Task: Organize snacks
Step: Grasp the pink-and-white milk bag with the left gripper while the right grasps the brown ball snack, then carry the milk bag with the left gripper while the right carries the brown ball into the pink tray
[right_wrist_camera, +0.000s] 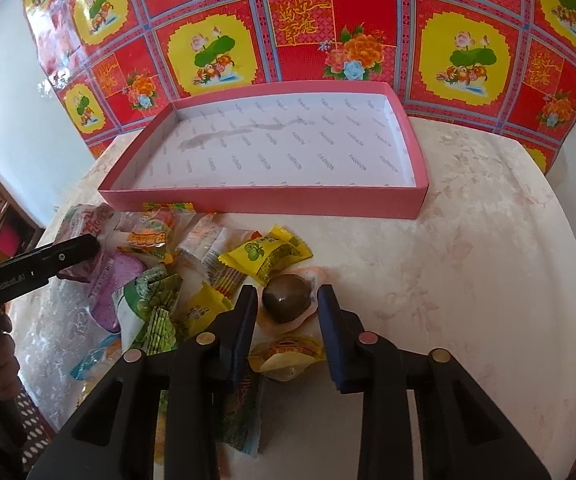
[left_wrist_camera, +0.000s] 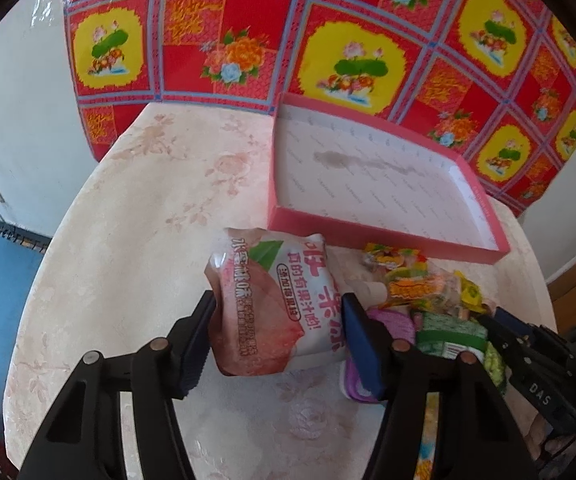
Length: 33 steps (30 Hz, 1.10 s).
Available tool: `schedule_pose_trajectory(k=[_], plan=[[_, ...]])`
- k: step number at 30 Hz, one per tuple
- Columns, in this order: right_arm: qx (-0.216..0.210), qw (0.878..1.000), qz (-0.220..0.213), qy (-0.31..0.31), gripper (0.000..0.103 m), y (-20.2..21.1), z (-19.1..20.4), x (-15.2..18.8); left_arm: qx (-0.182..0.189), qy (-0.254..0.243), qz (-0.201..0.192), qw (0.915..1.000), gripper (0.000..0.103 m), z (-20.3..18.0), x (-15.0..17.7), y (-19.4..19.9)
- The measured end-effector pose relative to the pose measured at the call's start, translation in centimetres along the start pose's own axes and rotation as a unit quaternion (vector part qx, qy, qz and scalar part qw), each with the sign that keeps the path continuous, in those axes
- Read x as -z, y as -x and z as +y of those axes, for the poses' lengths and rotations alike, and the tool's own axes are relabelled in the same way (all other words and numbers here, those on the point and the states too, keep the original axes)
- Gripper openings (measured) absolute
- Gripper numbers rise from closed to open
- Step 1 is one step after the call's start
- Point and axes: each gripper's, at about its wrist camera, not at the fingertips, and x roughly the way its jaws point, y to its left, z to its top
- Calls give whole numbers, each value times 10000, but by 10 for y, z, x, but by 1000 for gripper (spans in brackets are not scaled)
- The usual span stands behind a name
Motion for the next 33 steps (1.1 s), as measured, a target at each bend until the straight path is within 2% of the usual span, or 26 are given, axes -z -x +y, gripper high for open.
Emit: schedule_pose_trajectory(k=[1,4,7,13,19,21,22,23,24,28,33], plan=[[1,10000,-20,-9,32,2,0,0,14,-30,-10,10000,64,-1,0,3],[-37,9999,-130,-25,17,11,0,0,84,-68,-75,9999,64,-4,0,11],[-73,9998,-210,-10,17,18,1,-1,185,-100,-136,9997,64,-7,1,19],[-175,9994,-298,-17,8,25,1,0,208,-115,-223,9995,64,-11,3,29],[-252,9992,-293,-67,8,26,-3,2,216,-129,-344,9991,64,-10,5,40],[-246,9994,-224,-69,10,23,-3,2,222,-117,-350,9991,64,-9,5,40],[-210,9996,-195,-61,19,22,-3,2,226,-113,-351,9991,64,-9,5,40],[-155,9997,-178,-33,32,20,-3,1,233,-112,-350,9991,64,-9,5,40],[-117,9998,-154,2,36,19,-2,1,240,-114,-346,9990,64,-9,6,40],[-71,9999,81,136,38,2,0,0,274,-130,-322,9990,64,-9,6,39],[-13,9998,93,190,38,-9,0,-5,287,-131,-323,9990,64,-10,5,40]])
